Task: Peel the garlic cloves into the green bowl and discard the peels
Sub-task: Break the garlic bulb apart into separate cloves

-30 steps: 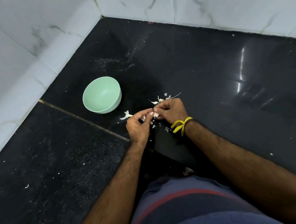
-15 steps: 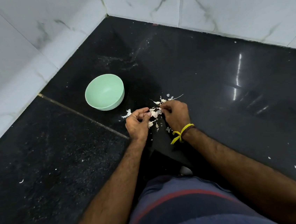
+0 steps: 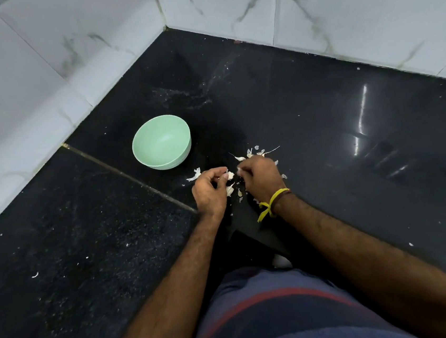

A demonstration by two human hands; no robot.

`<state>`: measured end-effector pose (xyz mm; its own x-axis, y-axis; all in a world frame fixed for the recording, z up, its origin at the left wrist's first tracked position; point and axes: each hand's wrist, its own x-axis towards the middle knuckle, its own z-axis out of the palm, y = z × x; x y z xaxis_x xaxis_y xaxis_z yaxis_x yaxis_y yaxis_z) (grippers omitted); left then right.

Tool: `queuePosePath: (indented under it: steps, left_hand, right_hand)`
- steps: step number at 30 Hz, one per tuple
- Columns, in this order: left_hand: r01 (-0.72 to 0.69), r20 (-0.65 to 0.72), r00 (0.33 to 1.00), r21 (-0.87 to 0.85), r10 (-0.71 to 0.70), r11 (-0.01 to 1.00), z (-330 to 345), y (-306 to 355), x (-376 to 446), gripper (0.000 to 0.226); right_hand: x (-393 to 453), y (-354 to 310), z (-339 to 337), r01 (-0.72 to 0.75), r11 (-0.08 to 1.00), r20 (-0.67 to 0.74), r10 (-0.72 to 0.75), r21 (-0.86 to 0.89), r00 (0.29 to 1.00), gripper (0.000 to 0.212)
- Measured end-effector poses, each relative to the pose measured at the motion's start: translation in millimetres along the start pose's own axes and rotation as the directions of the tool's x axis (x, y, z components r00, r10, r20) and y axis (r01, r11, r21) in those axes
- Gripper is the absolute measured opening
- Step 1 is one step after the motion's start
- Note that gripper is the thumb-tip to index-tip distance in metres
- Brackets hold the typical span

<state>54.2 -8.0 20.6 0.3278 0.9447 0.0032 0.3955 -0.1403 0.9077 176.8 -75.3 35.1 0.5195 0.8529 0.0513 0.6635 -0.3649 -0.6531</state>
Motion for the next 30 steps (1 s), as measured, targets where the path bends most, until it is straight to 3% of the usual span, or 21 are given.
queuePosePath:
  steps: [2,4,8,11,15,24,30]
  left_hand:
    - [-0.083,-0.016,0.996,0.047,0.084,0.995,0,0,0,0.015]
    - [-0.134,-0.045,0.989,0.083,0.138,0.988,1,0,-1,0.015]
    - [-0.101,0.038,0.994,-0.023,0.101,0.995,1,5,-1,0.017]
    - [0.043,0.205,0.979,-0.176,-0.006,0.983,6,11,-1,0.022]
    - [0.145,0.254,0.965,-0.299,-0.068,0.943,7,17,-3,0.023]
    - [0.159,0.183,0.979,-0.413,-0.089,0.897,12,27,-4,0.021]
    - [0.194,0.126,0.980,-0.442,-0.154,0.876,10,40,8,0.019]
  right_hand:
    - [1,1,-5,-0.116,0.981,-0.042,0.124,0.152,0.991,0.013]
    - [3,3,-8,-0.219,0.920,0.006,0.230,0.325,0.973,0.011]
    - [0,2,-11,-0.293,0.809,0.105,0.280,0.510,0.954,0.011]
    - [-4,0,-12,-0.256,0.824,0.107,0.234,0.506,0.966,0.005]
    - [-6,0,-16,-0.216,0.876,0.044,0.218,0.430,0.975,0.012]
    - [1,-7,-21,-0.228,0.882,-0.001,0.251,0.413,0.968,0.010]
    - [15,-15,-31,-0.146,0.959,-0.025,0.156,0.242,0.987,0.003]
